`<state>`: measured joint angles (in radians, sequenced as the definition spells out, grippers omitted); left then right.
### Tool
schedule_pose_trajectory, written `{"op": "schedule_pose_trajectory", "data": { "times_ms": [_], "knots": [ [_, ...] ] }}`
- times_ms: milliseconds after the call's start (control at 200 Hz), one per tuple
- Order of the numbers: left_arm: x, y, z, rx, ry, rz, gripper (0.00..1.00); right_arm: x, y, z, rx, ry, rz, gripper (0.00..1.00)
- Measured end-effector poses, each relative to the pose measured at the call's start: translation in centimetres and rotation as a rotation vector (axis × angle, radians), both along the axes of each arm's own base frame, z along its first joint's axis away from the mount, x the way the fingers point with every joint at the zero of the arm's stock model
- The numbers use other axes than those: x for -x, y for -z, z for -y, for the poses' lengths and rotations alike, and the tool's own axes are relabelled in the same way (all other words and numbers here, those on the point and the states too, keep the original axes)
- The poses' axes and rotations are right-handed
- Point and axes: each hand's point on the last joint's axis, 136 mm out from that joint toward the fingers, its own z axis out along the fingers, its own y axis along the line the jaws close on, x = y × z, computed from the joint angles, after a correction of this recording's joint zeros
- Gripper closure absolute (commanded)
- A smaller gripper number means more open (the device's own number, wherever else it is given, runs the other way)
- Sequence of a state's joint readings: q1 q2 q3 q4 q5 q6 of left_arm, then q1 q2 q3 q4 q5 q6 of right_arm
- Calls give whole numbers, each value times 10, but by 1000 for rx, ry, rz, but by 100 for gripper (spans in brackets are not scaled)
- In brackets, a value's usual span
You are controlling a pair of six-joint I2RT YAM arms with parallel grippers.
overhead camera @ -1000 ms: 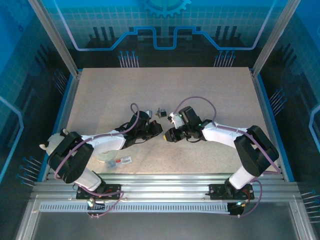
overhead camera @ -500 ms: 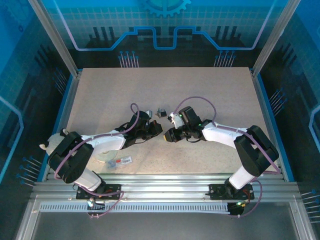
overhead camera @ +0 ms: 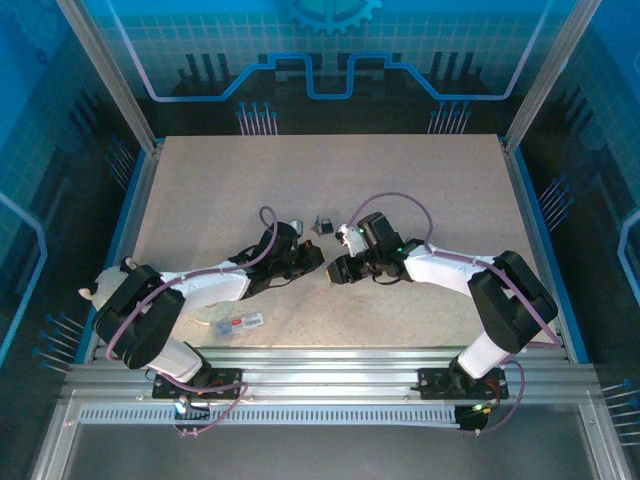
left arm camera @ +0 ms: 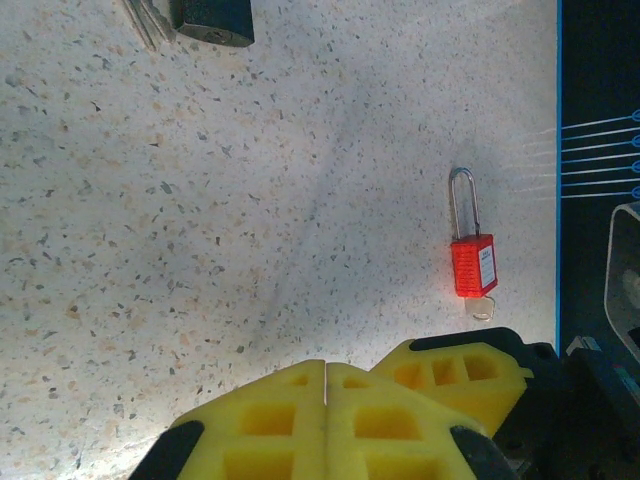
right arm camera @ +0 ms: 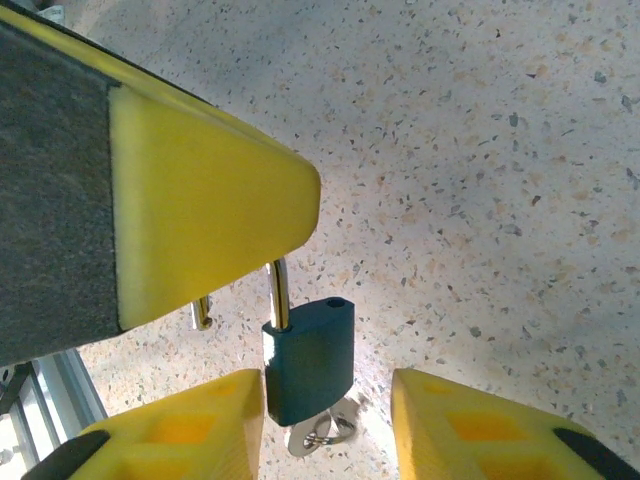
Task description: Lock with the key
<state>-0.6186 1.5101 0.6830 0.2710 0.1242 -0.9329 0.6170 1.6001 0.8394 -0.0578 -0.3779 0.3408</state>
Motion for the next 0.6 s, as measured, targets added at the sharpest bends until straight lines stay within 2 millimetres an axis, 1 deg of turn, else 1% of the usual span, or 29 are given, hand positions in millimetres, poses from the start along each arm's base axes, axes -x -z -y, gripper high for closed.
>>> {"op": "schedule_pose_trajectory", "data": {
  "times_ms": [55,240,405,600],
  "knots": [
    [0,0,0,0,0,0,100,0,0,0,-1,-1,1,59],
    [0,0,0,-1,0,-1,100,-2,-2,-2,-10,0,12,58],
    [0,-2,0,2,0,3,100,-3,-6,-5,-28,0,17,59],
    [0,-4,-1,3,-3,8,100,1,-8,-10,-42,-14,16,60]
  ]
}}
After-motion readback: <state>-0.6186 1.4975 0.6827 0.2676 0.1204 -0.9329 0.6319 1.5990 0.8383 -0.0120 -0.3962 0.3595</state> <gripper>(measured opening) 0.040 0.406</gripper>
